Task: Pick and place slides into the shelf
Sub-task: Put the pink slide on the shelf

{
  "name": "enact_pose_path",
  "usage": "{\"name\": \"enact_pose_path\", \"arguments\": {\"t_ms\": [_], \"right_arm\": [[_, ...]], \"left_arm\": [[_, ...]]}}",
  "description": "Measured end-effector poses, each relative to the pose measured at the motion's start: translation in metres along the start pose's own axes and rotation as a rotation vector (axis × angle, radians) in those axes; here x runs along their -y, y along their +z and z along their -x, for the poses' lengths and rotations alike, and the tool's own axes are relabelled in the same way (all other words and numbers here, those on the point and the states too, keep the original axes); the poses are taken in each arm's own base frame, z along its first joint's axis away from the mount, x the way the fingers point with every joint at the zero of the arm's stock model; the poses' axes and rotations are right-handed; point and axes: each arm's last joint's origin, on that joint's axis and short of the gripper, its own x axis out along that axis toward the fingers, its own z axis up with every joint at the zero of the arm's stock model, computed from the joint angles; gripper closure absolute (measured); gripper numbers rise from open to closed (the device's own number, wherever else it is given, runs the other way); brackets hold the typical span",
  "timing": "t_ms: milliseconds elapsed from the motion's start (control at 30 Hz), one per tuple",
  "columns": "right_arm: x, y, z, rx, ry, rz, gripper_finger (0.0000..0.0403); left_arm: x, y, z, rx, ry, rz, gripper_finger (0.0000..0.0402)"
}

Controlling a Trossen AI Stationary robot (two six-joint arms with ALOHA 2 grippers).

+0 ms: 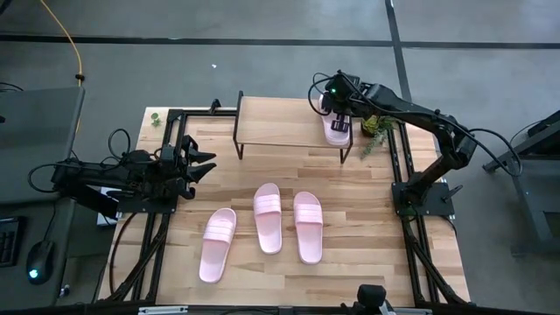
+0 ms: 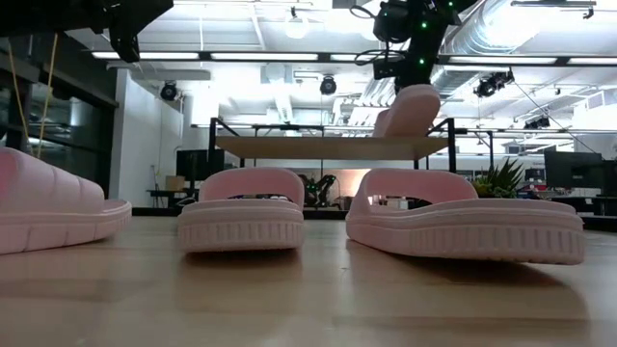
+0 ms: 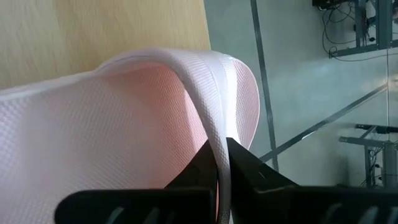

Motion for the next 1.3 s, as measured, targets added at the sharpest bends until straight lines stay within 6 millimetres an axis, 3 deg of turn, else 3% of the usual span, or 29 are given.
{"name": "enact_pose_path", "arguments": {"t_ms": [900,1300], "right_arm": [[-0.0027,-0.0041,-0.0004,0.005,0.104,-0.011,0.0401],[-0.0021,-0.0036,-0.0006,0.011,0.100,-0.015,0.0296]], "left_arm": [[0.0000,0.0001,0.0000,0.001,0.000,0.001,0.0273],[0.0000,0.0001,0.0000,0.001,0.002,0.001,0.0273]]}}
